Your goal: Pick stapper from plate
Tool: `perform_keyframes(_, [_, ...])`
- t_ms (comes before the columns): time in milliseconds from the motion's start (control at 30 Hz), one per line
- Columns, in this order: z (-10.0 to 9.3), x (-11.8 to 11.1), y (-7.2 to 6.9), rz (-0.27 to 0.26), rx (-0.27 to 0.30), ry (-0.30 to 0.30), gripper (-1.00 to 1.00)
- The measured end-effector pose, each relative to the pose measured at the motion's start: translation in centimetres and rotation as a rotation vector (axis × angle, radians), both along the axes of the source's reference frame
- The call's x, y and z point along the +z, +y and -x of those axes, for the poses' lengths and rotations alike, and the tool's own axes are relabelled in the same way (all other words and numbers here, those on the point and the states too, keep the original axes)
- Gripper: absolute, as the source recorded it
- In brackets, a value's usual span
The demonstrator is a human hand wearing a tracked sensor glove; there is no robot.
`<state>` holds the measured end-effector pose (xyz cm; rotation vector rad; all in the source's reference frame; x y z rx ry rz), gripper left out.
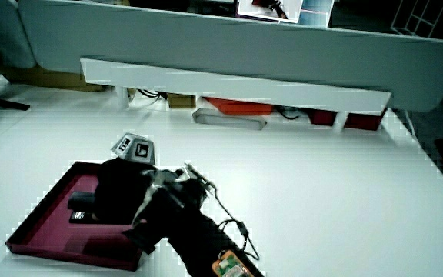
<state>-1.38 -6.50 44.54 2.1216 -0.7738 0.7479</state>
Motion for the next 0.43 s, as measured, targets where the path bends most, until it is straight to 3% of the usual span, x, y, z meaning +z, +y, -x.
perform_keyframes(267, [-3.2,-3.5,-1.6,-0.042,0.049,-0.037,1.00])
perform_keyframes(333, [-4.1,-1.0,-2.6,-0.060,0.005,-0.156,1.00])
perform_keyframes(400, [-5.3,-1.4,-3.1,-0.056,0.032,-0.159,1.00])
perform_keyframes(433, [-5.8,-1.6,-3.4,-0.087,0.034,-0.158,1.00])
